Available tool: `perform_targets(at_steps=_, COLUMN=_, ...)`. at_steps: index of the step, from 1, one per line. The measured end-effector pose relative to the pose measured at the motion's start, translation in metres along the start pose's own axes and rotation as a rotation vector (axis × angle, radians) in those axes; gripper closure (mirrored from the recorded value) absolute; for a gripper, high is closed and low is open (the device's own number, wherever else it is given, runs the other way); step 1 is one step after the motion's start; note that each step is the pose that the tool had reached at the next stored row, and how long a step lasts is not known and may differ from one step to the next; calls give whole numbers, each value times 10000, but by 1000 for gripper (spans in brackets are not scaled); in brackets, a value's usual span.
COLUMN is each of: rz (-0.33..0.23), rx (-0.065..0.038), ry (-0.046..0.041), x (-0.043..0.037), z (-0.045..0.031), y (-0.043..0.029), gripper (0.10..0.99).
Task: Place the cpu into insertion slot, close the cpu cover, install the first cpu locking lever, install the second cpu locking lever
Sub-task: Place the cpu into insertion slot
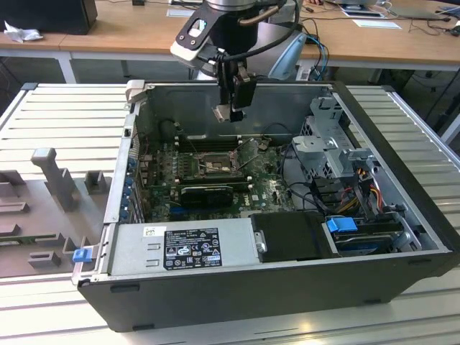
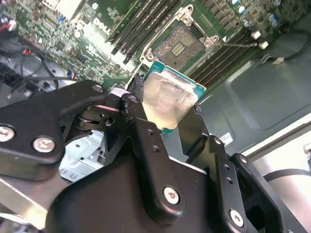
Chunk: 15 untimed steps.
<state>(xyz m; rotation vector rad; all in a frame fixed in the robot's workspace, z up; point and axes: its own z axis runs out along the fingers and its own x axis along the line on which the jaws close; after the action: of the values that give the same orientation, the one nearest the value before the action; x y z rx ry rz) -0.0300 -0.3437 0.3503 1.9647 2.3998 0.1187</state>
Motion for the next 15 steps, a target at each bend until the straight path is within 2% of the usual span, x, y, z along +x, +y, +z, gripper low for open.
perform_targets(at_steps=3, rz=802, rx=-16, ry=-66, x=-1, z=45, y=-4, gripper=557)
perform_targets(at_steps=7, rz=1493, rx=12, ry=-118, x=-1, z=139, y=-11, gripper=557)
perform_targets(at_steps=11, rz=1554, rx=22, ry=-121, x=2, z=222, y=-35, gripper=557)
perform_targets(at_steps=15, rz=1553, rx=22, ry=-121, x=21, z=296, y=-121, gripper=557)
